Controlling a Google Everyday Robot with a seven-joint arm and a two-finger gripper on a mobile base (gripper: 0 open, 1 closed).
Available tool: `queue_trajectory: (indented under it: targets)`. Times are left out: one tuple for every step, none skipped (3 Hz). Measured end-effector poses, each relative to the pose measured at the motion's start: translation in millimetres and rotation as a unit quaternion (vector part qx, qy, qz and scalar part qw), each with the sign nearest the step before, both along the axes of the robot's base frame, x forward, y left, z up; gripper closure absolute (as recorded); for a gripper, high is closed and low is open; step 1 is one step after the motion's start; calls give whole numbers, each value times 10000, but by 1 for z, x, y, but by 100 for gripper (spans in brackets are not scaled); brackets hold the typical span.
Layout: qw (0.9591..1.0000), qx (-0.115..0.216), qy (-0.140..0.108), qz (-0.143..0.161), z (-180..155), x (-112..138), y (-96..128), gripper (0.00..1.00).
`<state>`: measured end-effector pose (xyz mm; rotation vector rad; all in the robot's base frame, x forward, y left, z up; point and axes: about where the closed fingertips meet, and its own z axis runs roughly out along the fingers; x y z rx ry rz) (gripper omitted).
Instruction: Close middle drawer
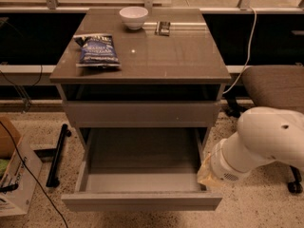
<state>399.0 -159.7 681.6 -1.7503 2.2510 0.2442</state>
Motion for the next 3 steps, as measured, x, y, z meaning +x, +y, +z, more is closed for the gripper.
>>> queue_trajectory:
  targets:
    - [10000, 36, -91, 1, -40, 7, 5, 100]
    - [10000, 23, 1, -32, -79, 10, 7, 100]
    - [9998, 13, 160, -148, -114, 12, 2, 100]
